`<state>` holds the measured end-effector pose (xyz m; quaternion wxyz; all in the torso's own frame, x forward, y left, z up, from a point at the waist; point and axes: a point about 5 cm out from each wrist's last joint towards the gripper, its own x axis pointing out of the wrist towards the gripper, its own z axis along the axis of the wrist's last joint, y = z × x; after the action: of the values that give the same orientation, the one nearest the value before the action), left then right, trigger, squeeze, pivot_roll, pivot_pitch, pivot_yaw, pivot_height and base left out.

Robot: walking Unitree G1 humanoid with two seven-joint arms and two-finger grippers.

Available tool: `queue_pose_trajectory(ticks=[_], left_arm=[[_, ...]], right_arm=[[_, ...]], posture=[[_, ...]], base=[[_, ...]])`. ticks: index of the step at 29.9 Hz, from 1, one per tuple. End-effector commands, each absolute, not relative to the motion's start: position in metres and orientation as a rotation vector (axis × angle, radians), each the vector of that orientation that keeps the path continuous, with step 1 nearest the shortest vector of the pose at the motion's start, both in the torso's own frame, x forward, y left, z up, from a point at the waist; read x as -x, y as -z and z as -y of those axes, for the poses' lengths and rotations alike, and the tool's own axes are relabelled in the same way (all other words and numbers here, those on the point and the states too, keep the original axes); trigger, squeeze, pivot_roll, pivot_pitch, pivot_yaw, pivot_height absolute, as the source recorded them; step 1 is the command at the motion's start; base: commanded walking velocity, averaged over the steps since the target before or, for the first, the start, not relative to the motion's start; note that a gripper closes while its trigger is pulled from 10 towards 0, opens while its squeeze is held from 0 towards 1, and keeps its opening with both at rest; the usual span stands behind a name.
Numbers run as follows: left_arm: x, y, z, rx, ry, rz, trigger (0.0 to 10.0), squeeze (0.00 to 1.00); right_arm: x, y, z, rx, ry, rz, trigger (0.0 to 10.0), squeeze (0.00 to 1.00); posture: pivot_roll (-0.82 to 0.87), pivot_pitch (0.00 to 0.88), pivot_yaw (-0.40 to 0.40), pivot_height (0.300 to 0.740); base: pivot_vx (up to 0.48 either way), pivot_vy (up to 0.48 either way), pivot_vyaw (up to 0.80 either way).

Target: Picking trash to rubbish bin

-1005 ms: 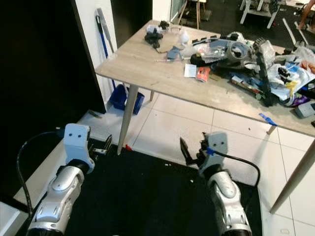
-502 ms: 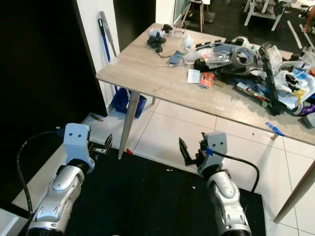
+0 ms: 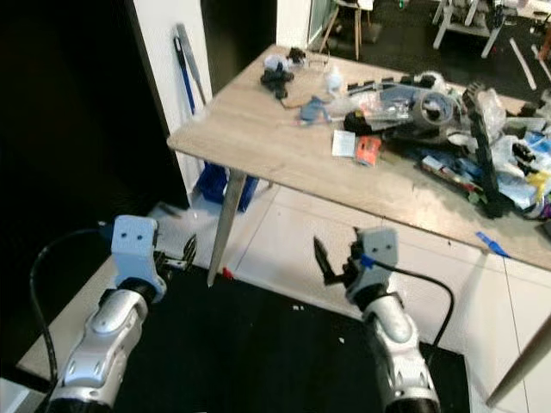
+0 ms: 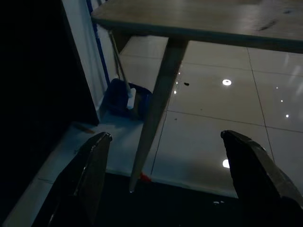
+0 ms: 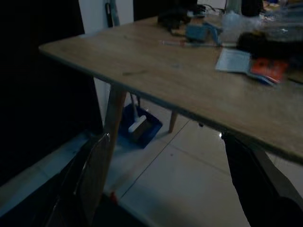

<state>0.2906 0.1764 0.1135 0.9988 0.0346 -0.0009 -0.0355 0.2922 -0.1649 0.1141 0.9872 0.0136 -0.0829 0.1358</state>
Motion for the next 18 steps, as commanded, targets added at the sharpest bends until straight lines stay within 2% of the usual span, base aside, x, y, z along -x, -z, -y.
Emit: queue_pose_trajectory(ticks=[1, 18], left_arm=[[-0.289, -0.112, -0.179, -0.079, 0.064, -0.008, 10.0, 0.00], [-0.297, -0.126, -0.178, -0.074, 0.067, 0.037, 10.0, 0.00]], right_arm=[[-0.292, -0.118, 0.164, -0.007, -0.271, 0.188, 10.0, 0.00], [-0.298, -0.141, 0.183, 0.028, -0.152, 0.294, 10.0, 0.00]], posture=[[-0.01, 0.122, -0.057, 0.740], [-0.02, 0.125, -0.055, 0.740]], base=[[0.270, 0.000, 0.00], [0.273, 0.000, 0.00]])
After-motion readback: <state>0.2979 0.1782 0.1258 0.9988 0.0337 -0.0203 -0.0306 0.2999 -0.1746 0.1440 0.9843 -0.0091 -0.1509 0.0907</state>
